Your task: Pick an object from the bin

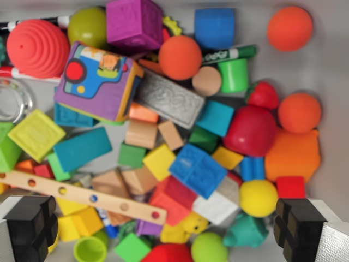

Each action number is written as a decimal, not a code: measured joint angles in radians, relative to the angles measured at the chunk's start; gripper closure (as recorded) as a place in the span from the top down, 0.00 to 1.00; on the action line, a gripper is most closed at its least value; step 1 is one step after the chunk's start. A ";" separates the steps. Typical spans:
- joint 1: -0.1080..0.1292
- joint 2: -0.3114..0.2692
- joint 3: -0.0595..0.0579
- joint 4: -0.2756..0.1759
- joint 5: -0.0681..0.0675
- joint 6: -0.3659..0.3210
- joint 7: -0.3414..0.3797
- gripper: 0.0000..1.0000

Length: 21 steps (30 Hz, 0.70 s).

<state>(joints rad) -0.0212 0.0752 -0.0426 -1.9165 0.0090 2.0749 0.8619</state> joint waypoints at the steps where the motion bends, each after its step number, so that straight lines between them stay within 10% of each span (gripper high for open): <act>1: 0.000 0.000 0.000 0.000 0.000 0.000 0.000 1.00; 21: 0.003 0.010 0.002 0.000 0.000 0.002 0.009 1.00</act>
<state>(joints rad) -0.0185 0.0853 -0.0404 -1.9164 0.0090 2.0771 0.8712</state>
